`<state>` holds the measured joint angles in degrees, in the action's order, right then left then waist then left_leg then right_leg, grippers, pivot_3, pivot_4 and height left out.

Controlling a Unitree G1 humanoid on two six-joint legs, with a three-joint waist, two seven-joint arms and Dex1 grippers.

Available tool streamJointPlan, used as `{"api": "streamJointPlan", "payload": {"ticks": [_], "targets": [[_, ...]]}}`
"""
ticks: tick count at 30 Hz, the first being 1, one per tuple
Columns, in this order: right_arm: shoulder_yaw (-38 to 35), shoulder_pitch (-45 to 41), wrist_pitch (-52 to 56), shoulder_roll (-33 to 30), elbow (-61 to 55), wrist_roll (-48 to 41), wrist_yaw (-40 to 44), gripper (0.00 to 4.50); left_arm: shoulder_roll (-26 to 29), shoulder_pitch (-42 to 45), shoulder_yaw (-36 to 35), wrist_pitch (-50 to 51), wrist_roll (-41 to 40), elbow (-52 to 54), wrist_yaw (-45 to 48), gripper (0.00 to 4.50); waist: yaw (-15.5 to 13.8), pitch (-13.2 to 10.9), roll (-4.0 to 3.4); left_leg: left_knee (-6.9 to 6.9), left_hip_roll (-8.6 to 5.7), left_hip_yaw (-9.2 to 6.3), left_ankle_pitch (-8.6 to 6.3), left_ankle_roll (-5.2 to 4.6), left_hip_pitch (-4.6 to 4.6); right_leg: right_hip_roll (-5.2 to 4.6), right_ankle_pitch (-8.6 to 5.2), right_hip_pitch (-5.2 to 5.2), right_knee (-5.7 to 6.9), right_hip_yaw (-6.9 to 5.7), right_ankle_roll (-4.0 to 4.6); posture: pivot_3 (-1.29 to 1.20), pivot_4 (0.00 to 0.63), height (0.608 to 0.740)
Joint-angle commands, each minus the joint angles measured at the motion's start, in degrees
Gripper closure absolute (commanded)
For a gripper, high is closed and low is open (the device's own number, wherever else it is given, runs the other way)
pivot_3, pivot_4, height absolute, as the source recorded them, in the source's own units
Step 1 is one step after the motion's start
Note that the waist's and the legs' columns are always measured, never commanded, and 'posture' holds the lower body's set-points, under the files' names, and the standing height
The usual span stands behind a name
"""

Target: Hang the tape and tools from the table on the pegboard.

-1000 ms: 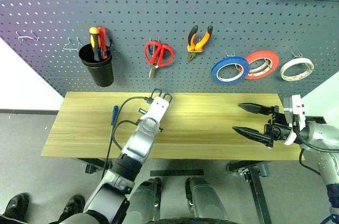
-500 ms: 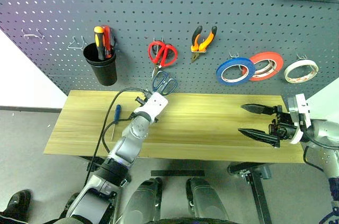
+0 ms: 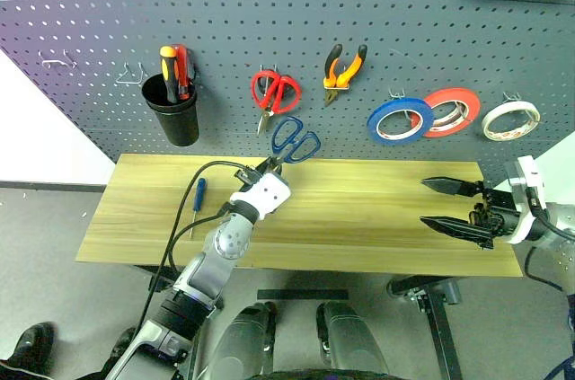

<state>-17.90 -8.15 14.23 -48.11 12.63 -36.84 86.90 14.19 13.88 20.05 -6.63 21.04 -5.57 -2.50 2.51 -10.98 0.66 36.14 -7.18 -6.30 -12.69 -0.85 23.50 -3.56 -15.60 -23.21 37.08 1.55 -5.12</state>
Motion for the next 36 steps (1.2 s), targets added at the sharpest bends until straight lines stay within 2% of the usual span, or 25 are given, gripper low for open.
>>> {"api": "streamJointPlan", "payload": {"ticks": [1,9,15,17,19,32,36], "targets": [[-3.79,0.04,-0.04,-1.47,0.97,-1.91,1.35,0.0,-0.03,-1.01,-2.23,-4.9,1.11,3.74,-2.44,3.65,0.02,0.03,-0.05,0.0,0.0,0.0,0.01,-0.02,0.0,0.0,0.0,0.0,0.01,0.01,0.0,-0.2,0.152,0.74],[-6.59,1.78,-1.29,-0.89,2.05,-1.88,2.13,0.0,-0.27,-2.25,-5.96,-9.59,3.04,5.13,-7.12,3.65,0.01,0.1,-0.16,0.05,0.0,0.01,0.01,-0.02,-0.01,0.0,0.0,0.03,0.04,0.0,0.0,-0.21,0.152,0.74],[-6.96,2.08,-1.76,-0.43,1.58,-1.99,0.64,0.0,-1.55,-0.68,-7.3,-10.43,0.31,4.13,-4.9,3.65,0.04,0.14,-0.23,0.05,0.0,0.03,0.01,-0.03,-0.01,0.0,0.01,0.03,0.04,0.0,0.0,-0.21,0.148,0.74],[-7.47,1.92,-0.81,-0.45,1.57,-2.98,0.41,0.0,-1.73,0.04,-6.64,-8.35,-4.46,3.47,1.53,3.65,0.04,0.16,-0.25,0.06,0.0,0.03,0.02,-0.03,-0.01,0.0,0.01,0.02,0.06,0.0,0.0,-0.21,0.147,0.74],[-7.78,1.96,-0.74,-0.54,1.56,-3.16,0.19,0.0,-1.98,0.63,-6.93,-8.0,-5.79,3.09,3.25,3.65,0.05,0.17,-0.28,0.08,0.0,0.04,0.02,-0.03,-0.01,0.0,0.01,0.02,0.09,-0.01,0.0,-0.21,0.146,0.74],[-8.33,2.22,-1.67,-0.39,1.64,-2.87,-0.83,0.0,-5.81,3.23,-10.85,-8.12,-2.15,1.62,-3.9,3.65,0.18,0.2,-0.33,0.12,0.0,0.05,0.03,-0.05,-0.02,0.01,0.01,0.03,0.13,-0.01,-0.01,-0.23,0.146,0.74],[-8.04,2.13,-2.18,-0.05,0.92,-2.8,-1.63,0.0,-6.85,4.08,-11.4,-6.22,-4.15,-0.59,-2.77,3.65,0.18,0.21,-0.33,0.16,0.0,0.06,0.03,-0.05,-0.02,0.02,0.02,0.06,0.14,-0.01,-0.03,-0.23,0.146,0.74]]}}
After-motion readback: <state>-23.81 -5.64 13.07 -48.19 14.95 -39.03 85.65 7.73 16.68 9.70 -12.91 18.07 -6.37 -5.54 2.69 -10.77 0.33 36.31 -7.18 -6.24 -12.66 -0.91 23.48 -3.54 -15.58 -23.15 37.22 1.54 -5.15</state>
